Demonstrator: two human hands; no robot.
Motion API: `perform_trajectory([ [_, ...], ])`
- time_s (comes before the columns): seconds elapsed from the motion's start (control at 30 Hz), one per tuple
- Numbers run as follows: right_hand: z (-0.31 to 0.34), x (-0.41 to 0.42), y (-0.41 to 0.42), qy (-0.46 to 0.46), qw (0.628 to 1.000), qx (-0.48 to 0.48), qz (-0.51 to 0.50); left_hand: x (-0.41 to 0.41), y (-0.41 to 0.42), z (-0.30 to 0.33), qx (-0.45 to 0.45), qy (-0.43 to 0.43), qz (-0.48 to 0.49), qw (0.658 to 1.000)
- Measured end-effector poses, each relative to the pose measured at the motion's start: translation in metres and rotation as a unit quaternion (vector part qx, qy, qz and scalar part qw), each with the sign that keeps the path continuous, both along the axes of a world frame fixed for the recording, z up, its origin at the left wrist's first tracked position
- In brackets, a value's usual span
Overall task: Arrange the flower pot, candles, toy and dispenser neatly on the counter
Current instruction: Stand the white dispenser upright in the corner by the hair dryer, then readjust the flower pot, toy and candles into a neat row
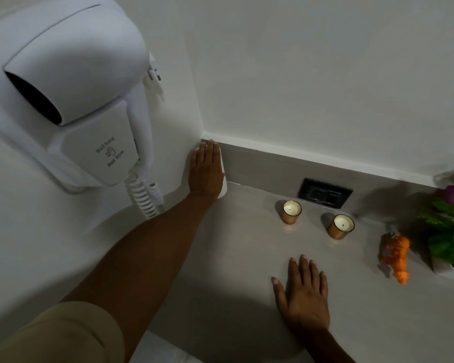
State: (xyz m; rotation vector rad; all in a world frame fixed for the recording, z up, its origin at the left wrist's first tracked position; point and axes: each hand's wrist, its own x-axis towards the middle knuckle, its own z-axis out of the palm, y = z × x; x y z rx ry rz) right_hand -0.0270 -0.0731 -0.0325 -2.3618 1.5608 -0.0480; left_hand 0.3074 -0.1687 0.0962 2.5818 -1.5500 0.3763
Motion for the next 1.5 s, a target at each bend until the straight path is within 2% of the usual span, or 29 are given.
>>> perform_trajectory([
  [0.13, 0.000, -0.008, 0.001, -0.012, 1.000, 0.003, 0.003, -0.024, 0.017, -0.003, -0.058, 0.026, -0.028, 0.998],
  [0.23, -0.003, -0.027, 0.000, -0.012, 1.000, -0.008, -0.005, -0.069, 0.044, -0.036, -0.087, 0.077, -0.108, 0.987],
  [0.27, -0.004, -0.035, -0.001, -0.012, 1.000, -0.013, -0.014, -0.088, 0.055, -0.052, -0.072, 0.101, -0.145, 0.982],
  [0.33, -0.006, -0.051, -0.002, -0.012, 0.999, -0.018, -0.036, -0.127, 0.077, -0.083, 0.014, 0.133, -0.200, 0.971],
  [0.43, -0.012, -0.074, 0.001, -0.006, 0.997, -0.023, -0.071, -0.180, 0.099, -0.125, 0.135, 0.134, -0.242, 0.951],
  [0.57, -0.012, -0.093, 0.006, -0.016, 0.997, -0.029, -0.076, -0.208, 0.104, -0.145, 0.196, 0.128, -0.253, 0.939],
  [0.63, -0.006, -0.101, 0.006, -0.089, 0.990, -0.036, -0.100, -0.209, 0.104, -0.145, 0.209, 0.122, -0.250, 0.938],
  [0.7, 0.001, -0.111, 0.002, -0.192, 0.964, -0.070, -0.171, -0.208, 0.103, -0.146, 0.206, 0.121, -0.250, 0.938],
  [0.8, 0.014, -0.136, -0.020, -0.290, 0.888, -0.088, -0.347, -0.210, 0.101, -0.150, 0.189, 0.130, -0.254, 0.939],
  [0.97, 0.042, -0.185, -0.092, -0.310, 0.811, -0.092, -0.487, -0.207, 0.102, -0.153, 0.170, 0.127, -0.265, 0.941],
  [1.1, 0.057, -0.204, -0.142, -0.329, 0.790, -0.094, -0.509, -0.206, 0.103, -0.151, 0.168, 0.121, -0.259, 0.943],
  [1.27, 0.061, -0.216, -0.171, -0.434, 0.759, -0.045, -0.484, -0.206, 0.102, -0.151, 0.180, 0.119, -0.251, 0.944],
  [1.5, 0.056, -0.217, -0.181, -0.417, 0.747, -0.055, -0.515, -0.206, 0.101, -0.148, 0.180, 0.122, -0.252, 0.943],
])
